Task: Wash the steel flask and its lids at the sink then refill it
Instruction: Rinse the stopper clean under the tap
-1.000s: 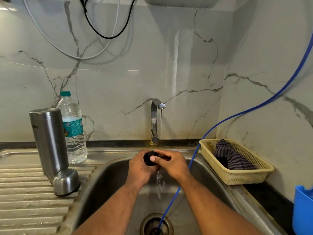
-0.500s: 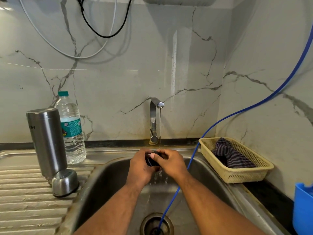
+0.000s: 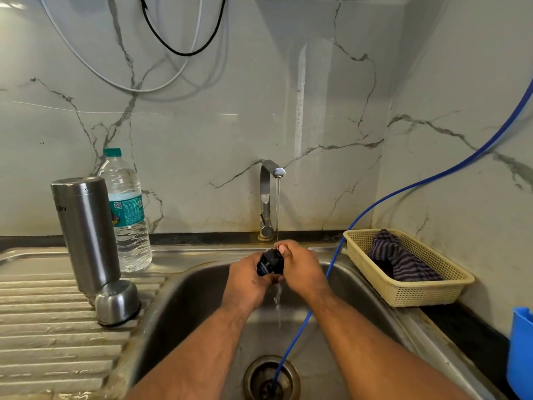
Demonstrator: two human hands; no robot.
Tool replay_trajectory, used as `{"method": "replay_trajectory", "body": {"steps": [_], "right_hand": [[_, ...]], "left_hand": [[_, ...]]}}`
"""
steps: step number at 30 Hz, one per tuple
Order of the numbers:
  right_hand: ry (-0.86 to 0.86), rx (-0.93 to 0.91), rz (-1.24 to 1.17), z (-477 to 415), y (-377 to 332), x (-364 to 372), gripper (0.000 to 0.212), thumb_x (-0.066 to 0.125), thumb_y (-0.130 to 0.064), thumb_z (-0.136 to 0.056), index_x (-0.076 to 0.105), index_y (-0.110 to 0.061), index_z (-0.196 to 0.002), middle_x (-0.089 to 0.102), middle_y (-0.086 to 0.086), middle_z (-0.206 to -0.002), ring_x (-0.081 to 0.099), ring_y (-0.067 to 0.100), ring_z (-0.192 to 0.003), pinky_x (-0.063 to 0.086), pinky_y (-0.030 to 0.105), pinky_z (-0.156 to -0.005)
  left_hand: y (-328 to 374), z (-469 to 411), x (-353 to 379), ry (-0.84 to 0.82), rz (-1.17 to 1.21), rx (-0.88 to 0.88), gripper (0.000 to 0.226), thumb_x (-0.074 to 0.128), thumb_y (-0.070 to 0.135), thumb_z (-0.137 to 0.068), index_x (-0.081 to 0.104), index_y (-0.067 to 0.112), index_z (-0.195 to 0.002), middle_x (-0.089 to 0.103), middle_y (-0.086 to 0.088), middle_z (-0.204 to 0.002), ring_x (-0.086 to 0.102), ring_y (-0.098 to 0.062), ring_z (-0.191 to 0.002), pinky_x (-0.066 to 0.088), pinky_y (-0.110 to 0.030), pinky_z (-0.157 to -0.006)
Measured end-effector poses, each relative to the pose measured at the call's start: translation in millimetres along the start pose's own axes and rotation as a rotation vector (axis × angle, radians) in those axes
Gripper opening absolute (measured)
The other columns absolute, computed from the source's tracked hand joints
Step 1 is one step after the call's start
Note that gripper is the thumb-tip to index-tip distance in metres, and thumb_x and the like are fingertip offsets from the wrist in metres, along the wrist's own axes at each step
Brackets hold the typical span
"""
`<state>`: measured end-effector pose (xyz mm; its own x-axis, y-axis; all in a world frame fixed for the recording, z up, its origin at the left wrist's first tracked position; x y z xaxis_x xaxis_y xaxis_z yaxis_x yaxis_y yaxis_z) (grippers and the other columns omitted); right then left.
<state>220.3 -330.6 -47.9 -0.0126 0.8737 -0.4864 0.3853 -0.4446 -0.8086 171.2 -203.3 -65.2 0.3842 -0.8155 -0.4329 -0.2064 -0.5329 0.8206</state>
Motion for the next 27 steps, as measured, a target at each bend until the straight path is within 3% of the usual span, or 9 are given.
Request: {"method": "replay_trajectory", "body": {"steps": [2,5,9,12,14,17,20,24,27], "right_hand": [[0.046,0.015,-0.044,-1.7,-1.4,-1.9,0.026,0.042,-0.026,-0.111,0.067,-0.021,-0.116,0.065,0.001,-0.102,0.066,0.008,-0.078,0.058,0.019,-0.059],[0.142,0.042,-0.082,-5.0,-2.7,-6.5,0.026,0.044,-0.02,-0.11,0.069,-0.017,-0.115,0.065,-0.001,-0.103,0.06,0.002,-0.076,0.047,0.007,-0.051],[0.2,0.067,-0.14,-9.3,-2.1,-7.4,0.02,0.052,-0.023,-0.107,0.072,-0.022,-0.106,0.07,-0.004,-0.102,0.066,0.01,-0.098,0.046,0.008,-0.065],[0.105,0.125,-0.341,-7.1,-0.1,-1.7,0.017,0.057,-0.038,-0.104,0.07,-0.029,-0.098,0.074,-0.003,-0.099,0.07,0.014,-0.1,0.059,0.031,-0.085],[-0.038,0.117,-0.402,-2.1,-2.5,1.8,0.01,0.067,-0.039,-0.097,0.068,-0.031,-0.104,0.075,-0.007,-0.101,0.069,0.009,-0.098,0.057,0.027,-0.085],[-0.102,0.054,-0.235,0.3,-2.3,7.3,0.038,0.08,-0.028,-0.088,0.068,-0.031,-0.124,0.072,-0.011,-0.114,0.066,0.006,-0.11,0.054,0.027,-0.096],[-0.025,0.039,-0.111,0.7,-4.5,9.7,0.059,0.083,-0.019,-0.085,0.061,-0.026,-0.14,0.068,-0.006,-0.13,0.06,0.008,-0.122,0.046,0.024,-0.105],[0.009,0.046,-0.064,-0.2,-4.1,10.0,0.064,0.081,-0.012,-0.087,0.057,-0.025,-0.145,0.064,-0.004,-0.138,0.056,0.012,-0.13,0.041,0.025,-0.109],[0.027,0.06,-0.084,-1.5,-1.9,10.5,0.062,0.079,-0.01,-0.088,0.057,-0.025,-0.144,0.064,-0.004,-0.138,0.056,0.013,-0.13,0.044,0.028,-0.11]], "left_hand": [[-0.2,-1.5,0.9,0.004,0.009,-0.001,0.031,0.084,0.021,-0.082,0.065,0.037,-0.101,0.07,0.013,-0.087,0.065,0.001,-0.079,0.049,-0.01,-0.066],[1.2,-2.8,3.7,0.002,0.045,0.016,0.035,0.082,0.018,-0.084,0.066,0.036,-0.109,0.069,0.016,-0.088,0.063,0.011,-0.078,0.047,-0.006,-0.067],[1.5,-3.8,6.3,0.02,0.077,0.011,0.038,0.081,0.016,-0.086,0.061,0.037,-0.111,0.068,0.018,-0.092,0.062,0.009,-0.084,0.046,-0.003,-0.07],[-1.8,-7.4,7.6,0.072,0.065,0.015,0.031,0.077,0.023,-0.09,0.059,0.04,-0.109,0.064,0.014,-0.102,0.062,-0.001,-0.092,0.048,-0.011,-0.076],[-5.4,-11.2,7.6,0.093,0.031,-0.014,0.022,0.073,0.028,-0.092,0.063,0.034,-0.11,0.059,0.002,-0.109,0.063,-0.01,-0.092,0.054,-0.022,-0.079],[-12.0,-14.7,9.1,0.042,0.055,-0.072,0.02,0.068,0.021,-0.094,0.066,0.026,-0.114,0.067,-0.005,-0.108,0.067,-0.013,-0.088,0.052,-0.017,-0.068],[-13.2,-12.7,11.1,0.004,0.141,-0.138,0.029,0.068,0.015,-0.094,0.061,0.03,-0.118,0.072,0.005,-0.103,0.068,-0.01,-0.092,0.054,-0.02,-0.071],[-15.4,-13.1,15.5,-0.028,0.165,-0.147,0.037,0.063,0.016,-0.098,0.06,0.03,-0.132,0.071,0.008,-0.112,0.066,-0.005,-0.101,0.055,-0.02,-0.083],[-13.4,-12.2,14.4,-0.061,0.186,-0.119,0.052,0.061,0.005,-0.097,0.055,0.035,-0.138,0.068,0.01,-0.119,0.064,-0.002,-0.106,0.055,-0.021,-0.089]]}}
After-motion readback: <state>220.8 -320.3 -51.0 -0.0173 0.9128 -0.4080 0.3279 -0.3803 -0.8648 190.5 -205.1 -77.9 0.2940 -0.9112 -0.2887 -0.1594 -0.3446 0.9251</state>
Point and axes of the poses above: each hand's wrist, its own z-axis away from the middle knuckle, its own x-axis out of the palm, y = z × x, the point moved 2 cm from there along -z, towards the middle knuckle
